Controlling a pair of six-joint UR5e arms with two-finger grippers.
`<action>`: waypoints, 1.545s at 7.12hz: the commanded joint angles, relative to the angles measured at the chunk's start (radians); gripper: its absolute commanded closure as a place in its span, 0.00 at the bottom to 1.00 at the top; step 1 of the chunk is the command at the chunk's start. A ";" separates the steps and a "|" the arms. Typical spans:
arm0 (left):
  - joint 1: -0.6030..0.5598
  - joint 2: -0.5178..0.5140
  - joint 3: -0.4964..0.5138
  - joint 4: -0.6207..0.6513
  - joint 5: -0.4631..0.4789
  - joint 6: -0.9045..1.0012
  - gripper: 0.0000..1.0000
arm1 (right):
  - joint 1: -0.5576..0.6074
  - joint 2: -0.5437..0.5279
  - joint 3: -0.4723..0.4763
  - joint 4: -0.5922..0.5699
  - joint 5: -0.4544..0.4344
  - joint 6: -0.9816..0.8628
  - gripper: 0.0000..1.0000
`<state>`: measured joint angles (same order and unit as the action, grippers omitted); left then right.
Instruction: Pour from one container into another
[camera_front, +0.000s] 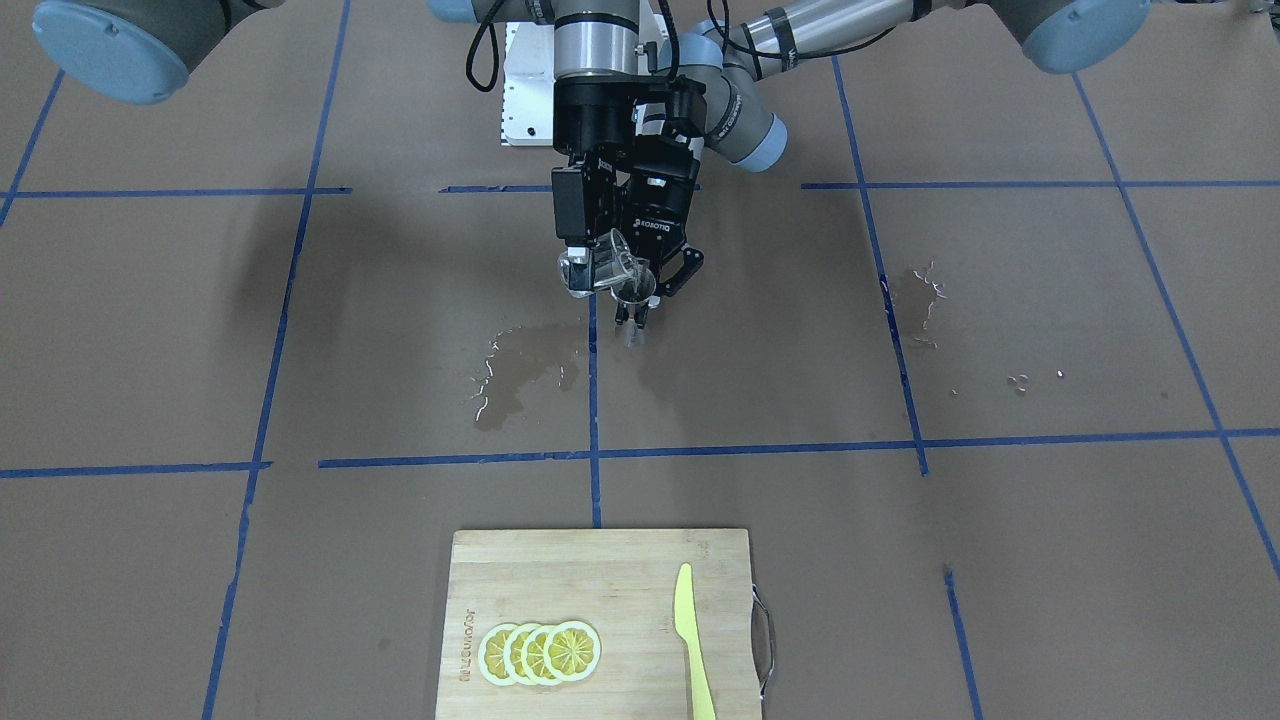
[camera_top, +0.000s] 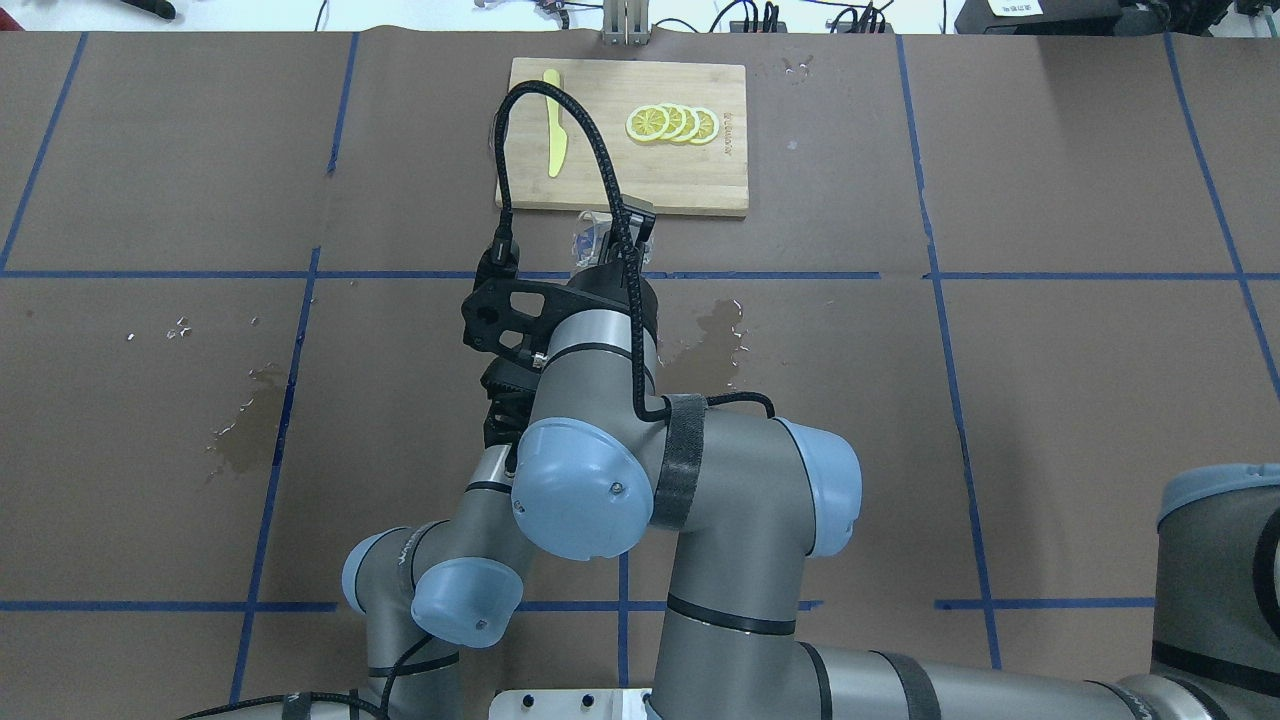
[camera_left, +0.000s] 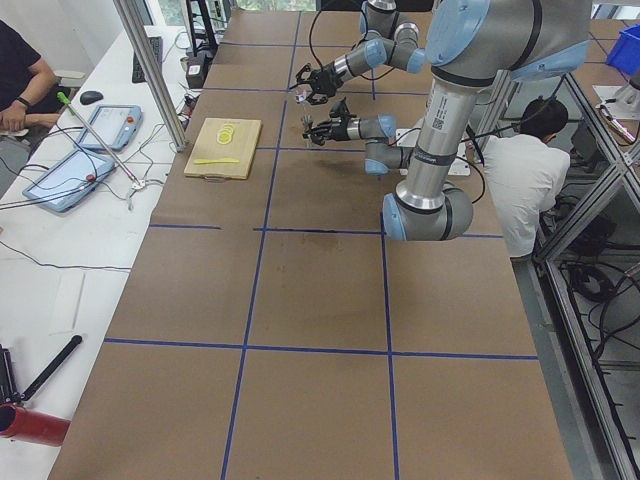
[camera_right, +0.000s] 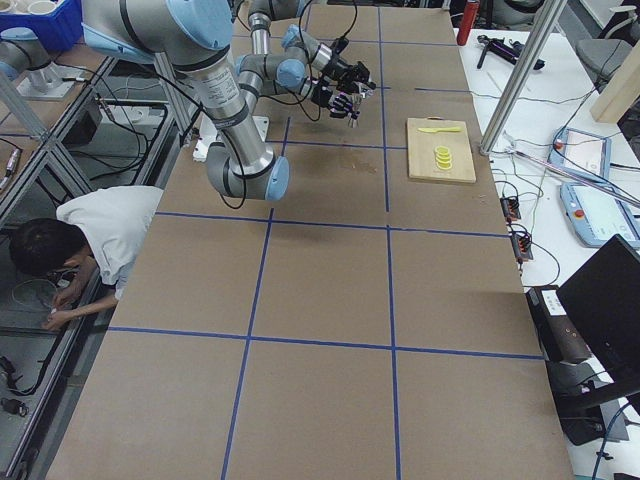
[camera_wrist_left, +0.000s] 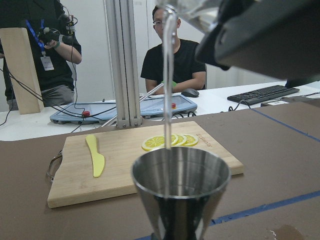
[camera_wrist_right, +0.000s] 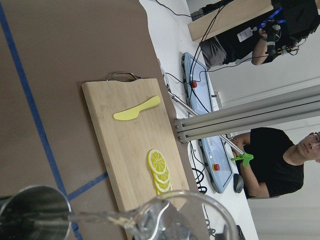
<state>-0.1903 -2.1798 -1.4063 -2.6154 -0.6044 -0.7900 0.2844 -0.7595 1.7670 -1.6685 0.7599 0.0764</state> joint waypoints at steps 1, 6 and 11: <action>0.000 0.000 0.000 0.000 0.000 0.000 1.00 | -0.001 0.002 0.005 -0.011 -0.001 -0.029 1.00; 0.000 0.000 0.000 0.000 0.000 0.000 1.00 | -0.001 0.008 0.008 -0.019 0.001 -0.111 1.00; 0.000 0.003 -0.006 -0.002 0.000 0.000 1.00 | 0.001 0.020 0.012 0.001 0.010 0.093 1.00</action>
<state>-0.1902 -2.1778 -1.4106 -2.6158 -0.6044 -0.7900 0.2852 -0.7351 1.7764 -1.6692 0.7693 0.0865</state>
